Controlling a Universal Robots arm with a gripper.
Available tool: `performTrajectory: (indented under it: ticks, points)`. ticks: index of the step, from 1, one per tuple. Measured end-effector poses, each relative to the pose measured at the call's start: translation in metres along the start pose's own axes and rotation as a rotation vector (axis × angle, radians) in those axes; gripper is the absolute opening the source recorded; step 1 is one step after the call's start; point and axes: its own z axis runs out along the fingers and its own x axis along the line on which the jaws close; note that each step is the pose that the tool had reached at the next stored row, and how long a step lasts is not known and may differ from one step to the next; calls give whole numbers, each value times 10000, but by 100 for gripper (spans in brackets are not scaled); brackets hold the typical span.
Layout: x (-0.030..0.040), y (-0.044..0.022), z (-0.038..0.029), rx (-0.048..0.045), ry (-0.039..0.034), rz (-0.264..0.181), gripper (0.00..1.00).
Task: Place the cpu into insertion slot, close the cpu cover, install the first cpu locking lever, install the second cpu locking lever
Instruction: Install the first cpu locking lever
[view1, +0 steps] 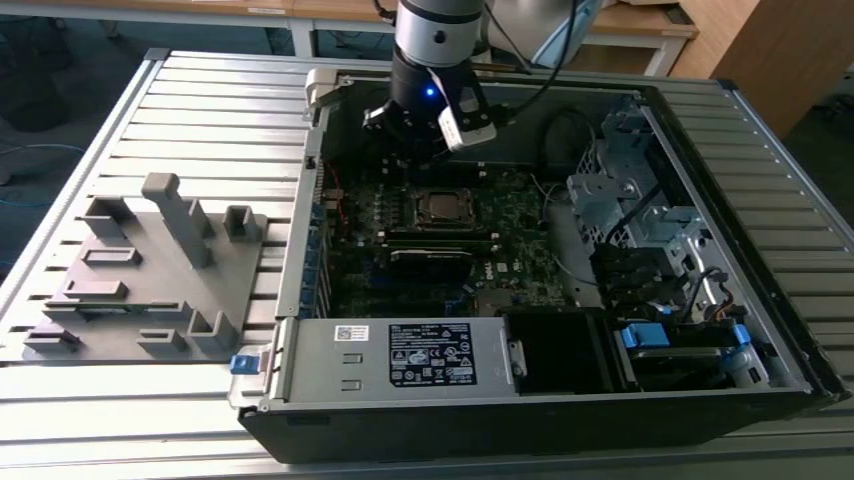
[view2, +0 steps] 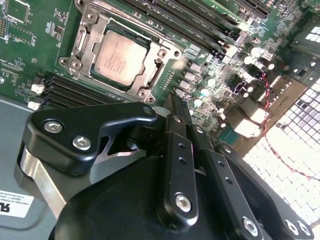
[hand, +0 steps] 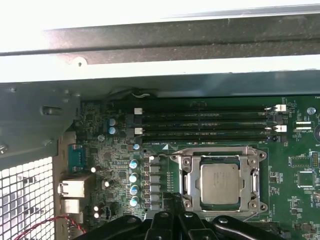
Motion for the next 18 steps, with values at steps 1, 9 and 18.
performTrajectory:
  ticks: [1, 9, 18]
  points:
    - [7, 0, 1, -1, 0, 0, 10]
    - [79, -3, 7, 0, 0, 1, 10]
    - [148, -6, 12, 0, 0, 1, 10]
